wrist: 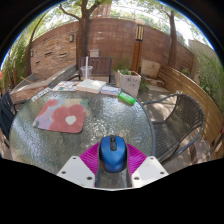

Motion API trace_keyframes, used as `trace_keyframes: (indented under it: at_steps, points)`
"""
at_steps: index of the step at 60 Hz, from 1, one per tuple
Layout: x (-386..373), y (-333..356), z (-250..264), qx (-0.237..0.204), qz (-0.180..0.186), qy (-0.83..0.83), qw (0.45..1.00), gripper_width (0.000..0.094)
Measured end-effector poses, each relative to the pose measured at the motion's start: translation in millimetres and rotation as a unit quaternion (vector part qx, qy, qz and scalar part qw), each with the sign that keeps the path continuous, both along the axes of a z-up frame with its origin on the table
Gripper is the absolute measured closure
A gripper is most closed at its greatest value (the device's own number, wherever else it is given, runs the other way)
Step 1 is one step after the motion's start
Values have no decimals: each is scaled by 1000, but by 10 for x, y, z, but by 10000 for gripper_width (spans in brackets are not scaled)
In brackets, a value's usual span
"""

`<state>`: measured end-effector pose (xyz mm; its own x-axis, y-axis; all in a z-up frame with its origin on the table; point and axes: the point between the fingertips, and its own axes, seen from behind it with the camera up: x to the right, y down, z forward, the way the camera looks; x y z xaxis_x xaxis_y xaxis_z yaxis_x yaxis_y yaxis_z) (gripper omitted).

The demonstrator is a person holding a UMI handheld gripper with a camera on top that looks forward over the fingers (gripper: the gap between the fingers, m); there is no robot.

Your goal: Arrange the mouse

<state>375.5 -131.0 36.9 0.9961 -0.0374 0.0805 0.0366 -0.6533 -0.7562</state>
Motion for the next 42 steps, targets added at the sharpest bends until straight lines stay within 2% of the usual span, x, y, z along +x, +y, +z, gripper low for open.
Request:
trace_keyframes:
  at_steps: [7,11,16,21,25,28,34,42]
  points:
    - [160,359,646,48,-54,0,997,581]
    - [150,666,1079,85,-72,5,994,581]
    - [-65,1088,1488,131,-72,7,989,581]
    - [-486,1475,1734,158,-53,20,986,583]
    - [-870,1751,1624,155,-32,27,987,583]
    - [-1245,1883,1327,140,-16,31,989,584]
    - [-1723,2056,650,89,7,35,995,581]
    - [-2025,2094,-160,19,10,46,999,535]
